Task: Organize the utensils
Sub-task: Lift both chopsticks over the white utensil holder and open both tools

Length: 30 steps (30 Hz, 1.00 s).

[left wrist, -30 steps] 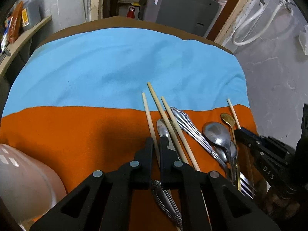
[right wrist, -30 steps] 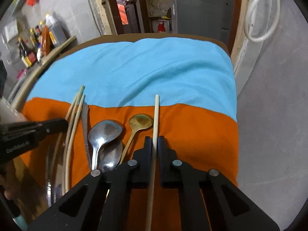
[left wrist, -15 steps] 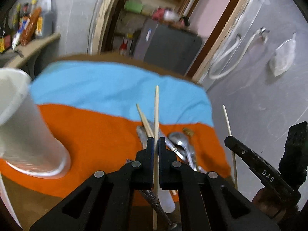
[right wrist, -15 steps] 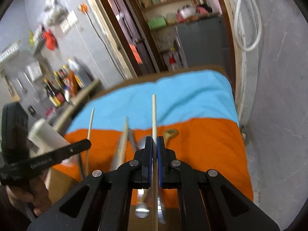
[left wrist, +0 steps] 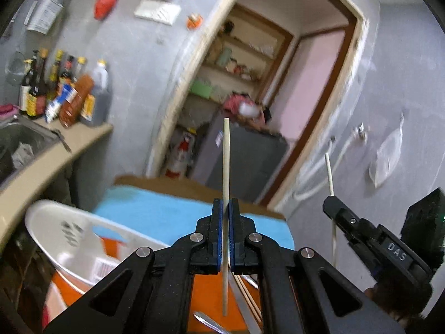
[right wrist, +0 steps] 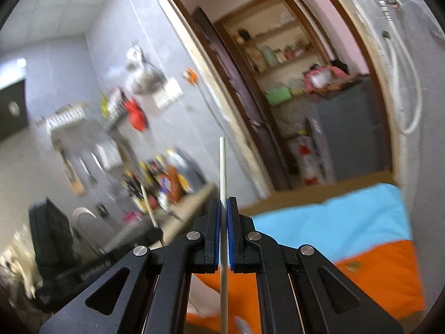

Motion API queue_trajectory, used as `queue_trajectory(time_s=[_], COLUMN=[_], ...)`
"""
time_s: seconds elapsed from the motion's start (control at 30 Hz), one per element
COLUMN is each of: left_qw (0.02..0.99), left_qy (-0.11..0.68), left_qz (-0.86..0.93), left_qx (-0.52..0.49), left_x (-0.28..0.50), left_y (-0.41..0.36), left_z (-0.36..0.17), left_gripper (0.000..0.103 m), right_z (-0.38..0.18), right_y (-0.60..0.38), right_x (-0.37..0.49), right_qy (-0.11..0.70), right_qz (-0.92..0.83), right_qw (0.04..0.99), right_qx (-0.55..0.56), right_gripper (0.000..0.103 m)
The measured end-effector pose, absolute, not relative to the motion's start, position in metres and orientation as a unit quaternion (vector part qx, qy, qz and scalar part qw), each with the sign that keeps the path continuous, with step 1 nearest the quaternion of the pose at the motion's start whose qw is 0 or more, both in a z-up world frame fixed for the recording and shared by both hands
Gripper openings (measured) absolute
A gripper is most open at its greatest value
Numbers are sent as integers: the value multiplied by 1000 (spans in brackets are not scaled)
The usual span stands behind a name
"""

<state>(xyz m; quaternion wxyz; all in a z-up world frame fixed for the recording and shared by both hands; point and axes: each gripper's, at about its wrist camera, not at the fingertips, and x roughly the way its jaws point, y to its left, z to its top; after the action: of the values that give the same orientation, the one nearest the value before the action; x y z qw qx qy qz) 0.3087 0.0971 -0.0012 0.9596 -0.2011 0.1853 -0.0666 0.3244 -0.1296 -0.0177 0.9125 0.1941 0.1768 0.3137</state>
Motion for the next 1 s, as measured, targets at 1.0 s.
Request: queue_trajectory(time_s=[1.0], left_qw=[974], left_qy=[146], left_qz=[35], left_qx=[-170], left_x=[288], left_y=[236], left_z=[-54], left_gripper=[2], right_z=[-91], right_y=[37], right_x=[330], right_qy=[112], right_qz=[328], right_qw=[933], right_qx=[97], right_gripper=[4])
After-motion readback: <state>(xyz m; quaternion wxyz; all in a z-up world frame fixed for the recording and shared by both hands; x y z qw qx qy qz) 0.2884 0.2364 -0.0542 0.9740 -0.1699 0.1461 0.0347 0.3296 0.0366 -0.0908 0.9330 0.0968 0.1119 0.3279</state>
